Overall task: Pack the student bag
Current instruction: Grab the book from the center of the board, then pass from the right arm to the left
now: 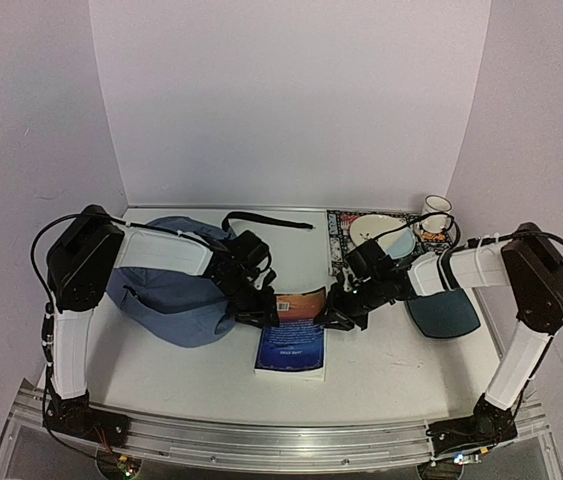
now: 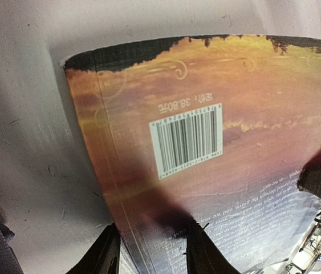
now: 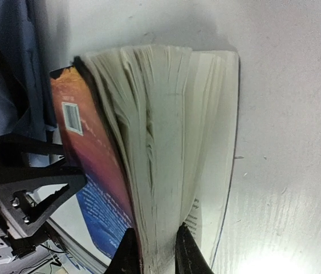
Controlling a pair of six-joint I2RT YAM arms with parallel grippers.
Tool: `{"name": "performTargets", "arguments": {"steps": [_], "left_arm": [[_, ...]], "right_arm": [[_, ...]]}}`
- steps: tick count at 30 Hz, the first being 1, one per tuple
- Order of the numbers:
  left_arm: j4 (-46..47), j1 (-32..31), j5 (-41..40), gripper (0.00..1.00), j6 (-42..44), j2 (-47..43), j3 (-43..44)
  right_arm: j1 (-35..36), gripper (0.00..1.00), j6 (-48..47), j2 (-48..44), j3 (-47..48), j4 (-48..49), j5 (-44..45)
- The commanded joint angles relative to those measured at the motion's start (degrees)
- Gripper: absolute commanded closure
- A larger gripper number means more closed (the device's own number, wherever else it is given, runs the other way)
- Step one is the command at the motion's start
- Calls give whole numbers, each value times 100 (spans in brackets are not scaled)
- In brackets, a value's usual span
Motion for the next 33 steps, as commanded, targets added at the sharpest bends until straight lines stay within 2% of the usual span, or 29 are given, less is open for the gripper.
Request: {"name": "performTargets", "arguments": {"steps": [1, 6, 12, 17, 23, 33], "left_arm": [[631, -67, -208, 59, -17, -388, -33], [686, 82, -310, 53, -44, -842, -69], [826, 466, -351, 35, 41, -1850, -245], [906, 803, -194, 25, 152, -2391, -372], [1078, 991, 171, 20, 254, -2638, -428], [1795, 1270, 1041, 17, 156, -2823, -876]], "right_arm": [[101, 100, -137, -454, 46, 618, -415], [25, 100, -321, -707, 12, 655, -436], [-209, 100, -672, -1234, 137, 729, -627], [-335, 100, -989, -1484, 455, 776, -968], [-448, 100, -1113, -1602, 874, 931, -1479], [-476, 100, -1170, -1701, 1506, 1273, -2068]]}}
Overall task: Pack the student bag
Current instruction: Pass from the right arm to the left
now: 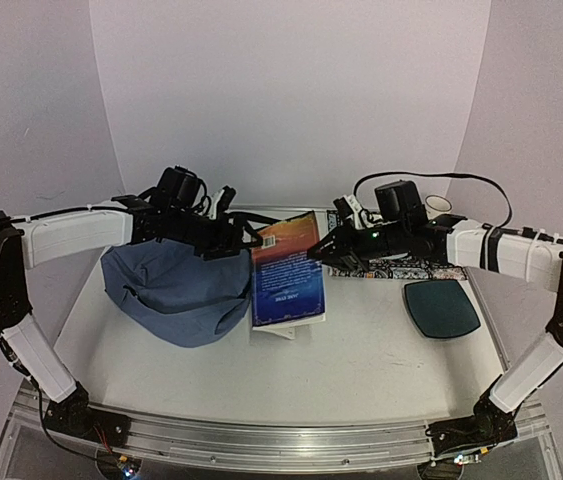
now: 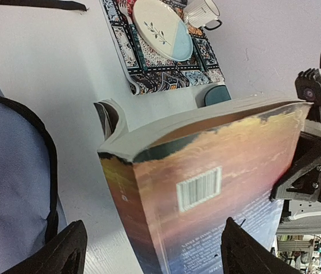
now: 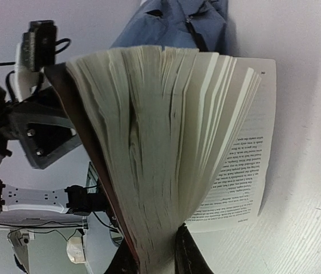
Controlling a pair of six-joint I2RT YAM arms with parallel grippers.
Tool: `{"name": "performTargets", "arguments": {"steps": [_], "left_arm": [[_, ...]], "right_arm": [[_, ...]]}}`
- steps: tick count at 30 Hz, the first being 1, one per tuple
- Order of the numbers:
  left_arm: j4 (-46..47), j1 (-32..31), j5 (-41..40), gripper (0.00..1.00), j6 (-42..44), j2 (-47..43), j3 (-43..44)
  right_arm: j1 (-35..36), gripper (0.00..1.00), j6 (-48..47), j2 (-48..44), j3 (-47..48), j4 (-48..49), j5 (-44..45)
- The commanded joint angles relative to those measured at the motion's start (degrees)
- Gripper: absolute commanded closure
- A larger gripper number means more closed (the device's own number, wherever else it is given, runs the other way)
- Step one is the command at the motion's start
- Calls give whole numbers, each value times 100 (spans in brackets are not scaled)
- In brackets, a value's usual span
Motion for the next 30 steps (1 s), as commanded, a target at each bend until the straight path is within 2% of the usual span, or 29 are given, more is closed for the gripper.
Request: {"name": "performTargets", "arguments": {"steps": [1, 6, 13, 19, 28, 30], "left_arm": [[570, 144, 503, 17, -10, -367, -92], [1006, 217, 972, 17, -181, -404, -241], [2373, 217, 1931, 20, -874, -372, -532], [2846, 217, 2378, 38, -1138, -453, -434], [3306, 231, 2322, 73, -1683, -914, -487], [3363, 243, 2131, 84, -1788, -1032, -544]], "right_arm": [[-10, 100, -38, -526, 599, 1120, -775], [-15, 100, 321, -461, 649, 1801, -1025], [-15, 100, 662, -226, 817, 2512, -1285], [-15, 100, 717, 116, 959, 2677, -1393], [-13, 100, 717, 621, 1075, 2671, -1217], [-15, 100, 722, 694, 1064, 2671, -1104]]}}
